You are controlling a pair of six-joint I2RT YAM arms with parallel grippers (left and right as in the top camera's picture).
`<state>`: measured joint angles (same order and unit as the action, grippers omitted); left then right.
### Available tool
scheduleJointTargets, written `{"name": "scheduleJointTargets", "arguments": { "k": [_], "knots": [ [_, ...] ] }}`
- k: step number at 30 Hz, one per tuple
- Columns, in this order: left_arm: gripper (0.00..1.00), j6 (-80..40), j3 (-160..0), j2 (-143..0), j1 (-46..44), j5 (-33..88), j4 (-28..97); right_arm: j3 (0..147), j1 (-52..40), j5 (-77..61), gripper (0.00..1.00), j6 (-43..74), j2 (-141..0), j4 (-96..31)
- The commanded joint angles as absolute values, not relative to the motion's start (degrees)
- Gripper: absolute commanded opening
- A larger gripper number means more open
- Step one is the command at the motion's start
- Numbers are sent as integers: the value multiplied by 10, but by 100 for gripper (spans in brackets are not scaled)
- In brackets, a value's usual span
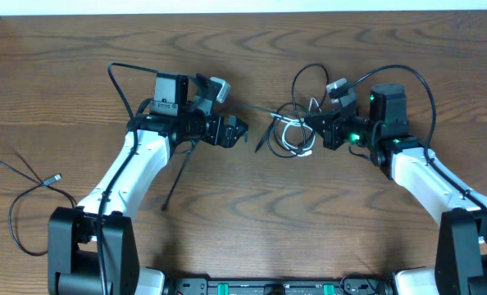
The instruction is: Untangle cables
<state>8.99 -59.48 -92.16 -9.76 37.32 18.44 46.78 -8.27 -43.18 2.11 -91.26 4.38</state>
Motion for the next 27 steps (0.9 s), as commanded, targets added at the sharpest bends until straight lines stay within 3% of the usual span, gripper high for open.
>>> {"name": "scheduleJointTargets", "arguments": {
  "k": [1,8,14,21,27],
  "knots": [
    [95,93,-595,-916,-98,520,159,481,-79,-506,1,65,-890,65],
    [95,170,-595,-916,-175,548,110,481,-79,-564,1,98,-890,80],
    [95,173,-595,-917,-227,494,101,481,-79,-617,1,110,-890,96],
    [95,173,-595,-917,-235,387,115,481,-79,-716,1,160,-890,172],
    [95,173,-595,-917,-235,379,119,481,-79,-730,1,163,-890,180]
  ]
}}
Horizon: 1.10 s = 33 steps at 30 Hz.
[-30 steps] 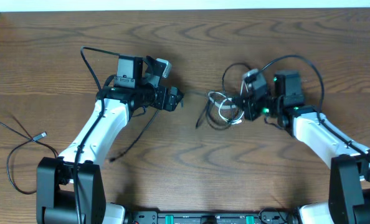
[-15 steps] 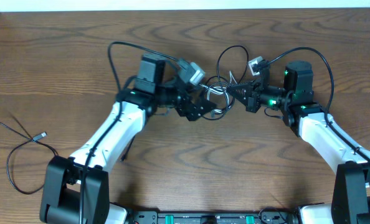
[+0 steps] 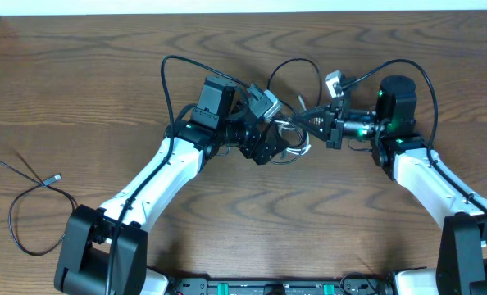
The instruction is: Untangle cables
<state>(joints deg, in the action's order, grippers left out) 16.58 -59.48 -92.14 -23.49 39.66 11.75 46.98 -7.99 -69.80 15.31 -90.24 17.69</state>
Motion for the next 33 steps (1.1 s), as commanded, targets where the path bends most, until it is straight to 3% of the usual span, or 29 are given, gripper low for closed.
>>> {"name": "scheduleJointTargets", "arguments": {
  "k": [1,4,5,6,7,15,20,25,30,33],
  "knots": [
    [95,173,-595,-917,-235,379,119,481,-79,-730,1,163,-890,180],
    [95,173,-595,-917,-235,379,120,481,-79,-728,1,163,-890,180],
    [85,173,-595,-917,-235,379,121,481,-79,-728,1,163,-890,180],
    [53,173,-595,-917,-235,379,123,481,-79,-728,1,164,-890,180],
    [8,173,-595,-917,-235,379,124,481,-79,-728,1,167,-890,181],
    [8,185,-595,-917,-234,378,128,481,-78,-728,1,167,-890,180],
    [7,133,-595,-910,-234,242,132,481,-52,-728,1,176,-890,180],
    [8,91,-595,-881,-234,4,185,481,-4,-735,1,217,-890,180],
    [7,91,-595,-881,-234,-63,231,481,32,-754,1,238,-890,181],
    [7,91,-595,-881,-234,-26,225,481,37,-761,1,238,-890,182]
  ]
}}
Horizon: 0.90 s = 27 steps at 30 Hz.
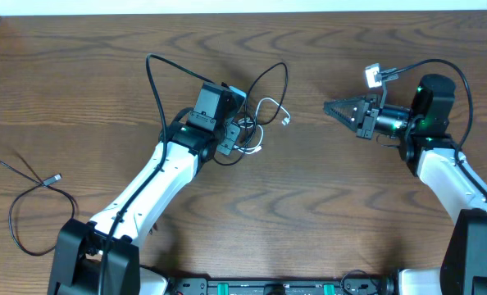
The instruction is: Untangle cables
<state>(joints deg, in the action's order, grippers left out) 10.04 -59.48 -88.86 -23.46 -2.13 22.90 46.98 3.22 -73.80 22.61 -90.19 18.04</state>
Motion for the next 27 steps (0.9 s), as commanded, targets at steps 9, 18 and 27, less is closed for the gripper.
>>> {"name": "scheduleJointTargets", "arguments": {
  "k": [9,18,27],
  "knots": [
    [7,93,-595,-881,-234,248,124,480,-14,-639,18,165,-890,89],
    [43,93,-595,-881,-234,225,131,479,-72,-484,54,84,-892,11],
    [95,109,-595,-912,-234,34,171,479,-110,-415,56,51,-893,-11]
  ]
}}
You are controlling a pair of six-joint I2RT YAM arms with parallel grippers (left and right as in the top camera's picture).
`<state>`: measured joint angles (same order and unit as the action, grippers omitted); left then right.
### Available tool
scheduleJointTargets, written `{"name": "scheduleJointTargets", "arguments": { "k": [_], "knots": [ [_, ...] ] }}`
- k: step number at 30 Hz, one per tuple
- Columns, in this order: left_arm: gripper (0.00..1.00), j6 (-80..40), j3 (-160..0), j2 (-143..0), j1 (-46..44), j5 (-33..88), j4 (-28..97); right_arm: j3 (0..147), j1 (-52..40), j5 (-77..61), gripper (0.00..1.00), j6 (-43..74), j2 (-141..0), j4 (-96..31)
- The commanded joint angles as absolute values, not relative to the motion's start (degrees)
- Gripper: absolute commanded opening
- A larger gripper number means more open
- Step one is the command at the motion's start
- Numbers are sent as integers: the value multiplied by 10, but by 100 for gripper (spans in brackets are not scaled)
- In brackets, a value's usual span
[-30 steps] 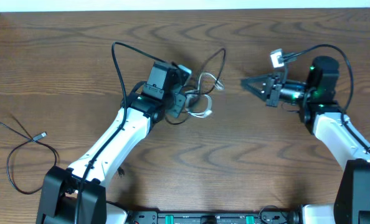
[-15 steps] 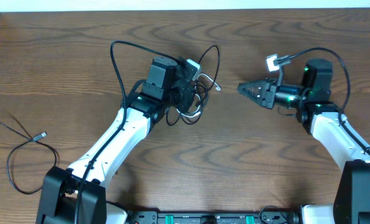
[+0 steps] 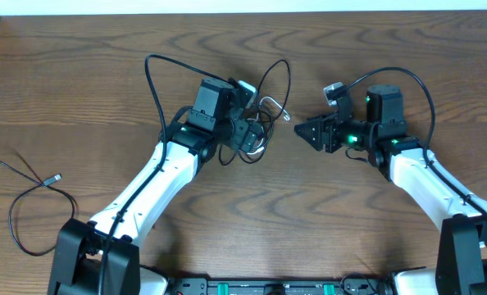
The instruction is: Untangle cables
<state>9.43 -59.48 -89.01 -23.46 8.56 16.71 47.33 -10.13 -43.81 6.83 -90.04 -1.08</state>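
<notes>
A tangle of a white cable (image 3: 270, 104) and a black cable (image 3: 278, 75) lies at the table's middle. The black one loops up and back toward the far side. My left gripper (image 3: 250, 135) is shut on the lower part of this cable bundle, and a black strand (image 3: 224, 156) hangs just below it. My right gripper (image 3: 302, 131) points left, a short gap to the right of the white cable's end and touching nothing. The overhead view does not show how its jaws stand.
A separate black cable (image 3: 30, 197) with a small plug lies coiled near the left edge of the wooden table (image 3: 243, 238). Each arm's own black camera lead arcs above its wrist.
My right gripper has moved left and slightly nearer, from well right of the tangle to close beside the white cable's end. The left gripper still holds the bundle, which has shifted a little right.
At first my right gripper held the tangle at mid-right while the left was apart at the left. Then both grippers met at the bundle. After that the left held it alone farther left, with the right pulled away. Now the right is back near it.
</notes>
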Motion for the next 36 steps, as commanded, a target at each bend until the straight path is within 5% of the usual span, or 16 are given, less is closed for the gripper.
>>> {"name": "scheduleJointTargets", "arguments": {
  "k": [1,6,9,11,12,21,29,36],
  "knots": [
    [95,114,-595,-924,-234,34,171,479,-110,-415,56,50,-893,-11],
    [95,104,-595,-986,-235,40,171,479,-110,-415,56,51,-893,-11],
    [84,93,-595,-1006,-235,67,173,479,-110,-415,55,51,-893,-11],
    [11,93,-595,-1014,-235,83,173,479,-110,-415,51,51,-893,-11],
    [8,93,-595,-1013,-235,86,172,479,-110,-415,50,51,-893,-11],
    [8,108,-595,-921,-235,133,173,479,-109,-416,37,61,-893,1],
    [7,119,-595,-878,-236,135,182,479,-109,-588,41,104,-893,116],
    [7,119,-595,-877,-236,254,181,479,-109,-561,42,110,-893,119]
  ]
}}
